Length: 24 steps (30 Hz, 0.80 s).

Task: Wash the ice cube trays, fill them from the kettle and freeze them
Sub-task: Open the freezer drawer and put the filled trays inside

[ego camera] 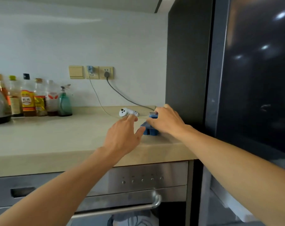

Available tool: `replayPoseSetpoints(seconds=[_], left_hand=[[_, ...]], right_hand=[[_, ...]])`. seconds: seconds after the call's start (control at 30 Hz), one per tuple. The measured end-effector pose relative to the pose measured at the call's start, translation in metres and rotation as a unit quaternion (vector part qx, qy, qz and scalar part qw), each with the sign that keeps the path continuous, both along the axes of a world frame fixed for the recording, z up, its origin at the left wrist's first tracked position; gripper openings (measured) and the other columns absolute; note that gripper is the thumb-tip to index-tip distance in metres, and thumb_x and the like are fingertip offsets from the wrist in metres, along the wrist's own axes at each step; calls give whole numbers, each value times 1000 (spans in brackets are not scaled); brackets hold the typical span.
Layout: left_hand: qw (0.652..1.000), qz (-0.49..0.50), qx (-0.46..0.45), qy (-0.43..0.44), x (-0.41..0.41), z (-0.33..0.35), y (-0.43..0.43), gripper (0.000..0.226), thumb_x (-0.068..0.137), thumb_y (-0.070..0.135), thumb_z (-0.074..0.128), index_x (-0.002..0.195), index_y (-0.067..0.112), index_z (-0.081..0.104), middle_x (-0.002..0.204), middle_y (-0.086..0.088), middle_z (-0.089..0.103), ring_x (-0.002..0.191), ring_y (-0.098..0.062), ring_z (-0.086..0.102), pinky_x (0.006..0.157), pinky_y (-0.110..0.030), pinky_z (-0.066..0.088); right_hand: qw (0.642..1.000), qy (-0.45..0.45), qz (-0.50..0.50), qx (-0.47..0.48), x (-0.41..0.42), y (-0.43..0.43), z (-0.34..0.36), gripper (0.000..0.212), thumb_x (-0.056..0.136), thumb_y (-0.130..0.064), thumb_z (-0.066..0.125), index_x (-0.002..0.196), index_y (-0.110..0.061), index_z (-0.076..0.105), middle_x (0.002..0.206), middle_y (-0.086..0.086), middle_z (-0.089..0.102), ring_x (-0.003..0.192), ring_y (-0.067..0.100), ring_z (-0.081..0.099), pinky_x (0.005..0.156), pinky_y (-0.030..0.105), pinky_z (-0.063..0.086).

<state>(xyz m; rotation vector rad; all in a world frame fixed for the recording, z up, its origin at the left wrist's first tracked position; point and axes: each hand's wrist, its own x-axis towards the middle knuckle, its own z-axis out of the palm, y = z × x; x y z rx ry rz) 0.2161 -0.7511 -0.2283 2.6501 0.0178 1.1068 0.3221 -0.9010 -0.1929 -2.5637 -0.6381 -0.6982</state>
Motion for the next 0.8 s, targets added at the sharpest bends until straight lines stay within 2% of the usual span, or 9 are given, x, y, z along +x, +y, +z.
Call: replayPoseSetpoints(seconds=[0.2, 0.3, 0.37, 0.47, 0.53, 0.67, 0.73, 0.8], left_hand=[[993, 5, 15, 116, 40, 15, -32, 62, 92, 55, 61, 141, 20, 45, 141, -6, 54, 121, -32, 58, 90, -41, 49], [988, 14, 22, 152, 53, 20, -44, 51, 92, 48, 62, 133, 19, 54, 137, -11, 57, 120, -35, 58, 92, -40, 49], [987, 8, 27, 156, 55, 20, -48, 41, 90, 39, 63, 125, 18, 61, 127, -12, 62, 114, -35, 60, 88, -38, 51], [992, -9, 14, 129, 51, 21, -52, 33, 87, 32, 65, 117, 18, 69, 114, -10, 68, 102, -32, 63, 80, -36, 52], [995, -20, -12, 98, 45, 22, -57, 23, 86, 31, 64, 104, 20, 74, 102, -8, 70, 90, -30, 64, 74, -35, 52], [997, -63, -26, 29, 30, 18, -82, 16, 87, 31, 61, 90, 24, 76, 79, -1, 69, 73, -25, 61, 61, -33, 48], [994, -103, -15, -10, 21, 13, -100, 14, 87, 31, 61, 85, 25, 73, 75, 1, 68, 69, -24, 60, 56, -32, 43], [987, -150, -14, -52, 12, 9, -120, 9, 88, 29, 63, 83, 27, 71, 77, 2, 69, 69, -25, 62, 57, -34, 47]], right_hand=[[998, -16, 31, 46, -12, -69, -3, 45, 90, -46, 64, 124, -18, 63, 121, -1, 49, 97, 20, 55, 81, 32, 41], [997, -16, 40, 58, -20, -103, -10, 49, 87, -48, 63, 126, -19, 62, 123, -5, 50, 101, 17, 58, 83, 30, 44], [996, -16, 44, 73, -27, -122, -14, 50, 84, -49, 61, 124, -21, 63, 121, -8, 49, 99, 13, 58, 82, 29, 45], [993, -21, 55, 103, -38, -144, -21, 45, 82, -48, 63, 120, -23, 63, 115, -12, 51, 94, 8, 57, 77, 25, 46], [990, -24, 68, 123, -46, -155, -25, 42, 79, -49, 62, 114, -27, 63, 109, -16, 51, 92, 4, 57, 71, 19, 44], [985, -46, 78, 150, -59, -176, -36, 37, 76, -49, 60, 107, -30, 64, 104, -17, 55, 91, 4, 59, 67, 14, 43], [983, -59, 77, 155, -67, -191, -43, 34, 76, -48, 62, 105, -30, 64, 102, -18, 57, 90, 1, 60, 65, 11, 45], [982, -70, 73, 158, -74, -207, -50, 32, 75, -48, 62, 103, -31, 65, 101, -18, 59, 90, 0, 60, 66, 10, 45]])
